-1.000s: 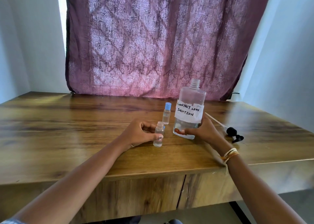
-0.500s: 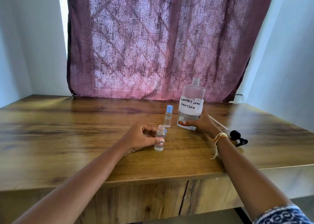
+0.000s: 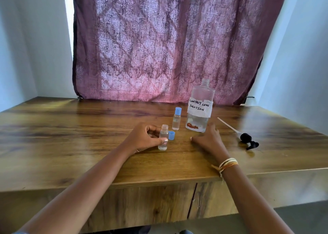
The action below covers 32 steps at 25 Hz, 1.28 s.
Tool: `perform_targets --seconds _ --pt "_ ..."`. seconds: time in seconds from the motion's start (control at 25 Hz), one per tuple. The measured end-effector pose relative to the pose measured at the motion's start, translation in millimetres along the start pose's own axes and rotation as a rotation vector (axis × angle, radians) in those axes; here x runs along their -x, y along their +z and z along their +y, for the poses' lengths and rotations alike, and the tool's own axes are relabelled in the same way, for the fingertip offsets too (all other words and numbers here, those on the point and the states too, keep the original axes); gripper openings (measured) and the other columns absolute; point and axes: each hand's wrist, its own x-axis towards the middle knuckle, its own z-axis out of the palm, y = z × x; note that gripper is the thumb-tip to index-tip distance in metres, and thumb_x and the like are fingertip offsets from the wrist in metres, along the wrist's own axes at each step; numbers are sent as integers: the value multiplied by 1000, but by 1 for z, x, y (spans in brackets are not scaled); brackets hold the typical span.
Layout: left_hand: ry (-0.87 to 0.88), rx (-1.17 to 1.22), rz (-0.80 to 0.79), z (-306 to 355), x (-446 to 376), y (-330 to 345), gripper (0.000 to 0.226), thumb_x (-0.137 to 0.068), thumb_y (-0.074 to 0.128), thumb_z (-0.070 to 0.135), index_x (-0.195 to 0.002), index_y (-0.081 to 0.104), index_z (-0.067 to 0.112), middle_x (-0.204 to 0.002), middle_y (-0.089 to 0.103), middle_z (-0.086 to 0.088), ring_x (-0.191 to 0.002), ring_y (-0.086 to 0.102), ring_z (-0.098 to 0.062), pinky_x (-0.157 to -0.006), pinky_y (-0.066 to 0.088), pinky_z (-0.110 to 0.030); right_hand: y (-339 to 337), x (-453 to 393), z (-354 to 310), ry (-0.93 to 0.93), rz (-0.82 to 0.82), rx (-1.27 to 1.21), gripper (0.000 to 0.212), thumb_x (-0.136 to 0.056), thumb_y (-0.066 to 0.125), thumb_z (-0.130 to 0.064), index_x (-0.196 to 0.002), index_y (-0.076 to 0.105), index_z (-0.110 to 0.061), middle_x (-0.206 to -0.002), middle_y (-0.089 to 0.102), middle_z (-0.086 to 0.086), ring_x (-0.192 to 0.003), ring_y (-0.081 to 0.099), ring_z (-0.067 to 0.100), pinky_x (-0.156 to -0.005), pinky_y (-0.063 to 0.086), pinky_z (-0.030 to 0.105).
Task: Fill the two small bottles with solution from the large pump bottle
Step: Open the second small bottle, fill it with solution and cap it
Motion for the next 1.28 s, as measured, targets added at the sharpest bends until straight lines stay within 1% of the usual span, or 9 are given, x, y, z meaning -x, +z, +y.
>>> perform_targets --seconds 0.2,0.36,0.52,0.6,0.68,0.8,0.96,1.12,1.28 --pt "7 -33 46 1 -1 -2 21 -71 83 18 -86 75 31 -90 78 3 -87 73 -17 -87 58 -41 22 13 -27 -138 -50 -136 45 -81 72 -22 -122 55 -15 -114 58 1 -105 56 18 -75 42 21" --pt "-3 -43 58 -2 -3 -2 22 -70 83 19 -84 74 33 -90 77 4 -87 73 -15 -86 58 -40 38 4 -38 -239 -206 -69 44 -79 77 -24 -119 61 -15 -108 61 -5 -102 58 13 -85 44 24" --pt "20 -43 55 -3 -4 -2 22 -71 83 18 -82 73 34 -88 77 5 -85 73 -13 -84 59 -36 39 1 -40 -291 -205 -107 32 -79 77 -20 -109 68 -17 -95 68 -3 -87 62 10 -72 45 20" --pt "27 -40 50 -4 -4 -3 22 -71 83 18 -81 73 34 -87 77 6 -83 73 -9 -80 57 -31 35 3 -45 -347 -160 -178 26 -81 74 -13 -106 69 -16 -92 70 4 -81 62 11 -73 49 25" --pt "29 -21 48 -4 -4 -2 20 -73 81 15 -83 74 31 -85 77 7 -77 71 -5 -75 56 -26 25 6 -55 -429 -186 -255 27 -83 70 -4 -109 68 -13 -96 71 12 -82 66 17 -78 58 34" --pt "14 164 35 -2 -4 -1 19 -79 75 4 -88 74 20 -77 76 5 -71 70 -5 -66 57 -22 5 9 -75 -561 -192 -172 39 -76 73 0 -113 68 -13 -92 69 11 -81 70 26 -80 59 35" --pt "-2 312 58 1 -3 1 16 -81 72 2 -90 72 15 -71 76 6 -67 70 -5 -58 56 -21 -16 11 -97 -725 -218 3 30 -70 74 1 -98 75 -10 -86 73 3 -77 69 18 -76 57 35" --pt "-41 324 65 2 -3 3 15 -81 72 2 -96 72 5 -71 75 7 -65 70 -5 -54 55 -19 -18 12 -109 -813 -327 150 33 -73 68 5 -100 77 -12 -95 74 9 -85 69 22 -79 56 44" --pt "-41 309 66 0 -4 3 9 -80 74 8 -87 73 14 -71 76 6 -67 71 -7 -56 57 -22 -14 15 -118 -861 -339 204 37 -74 65 6 -105 75 -11 -99 75 3 -87 68 13 -79 55 30"
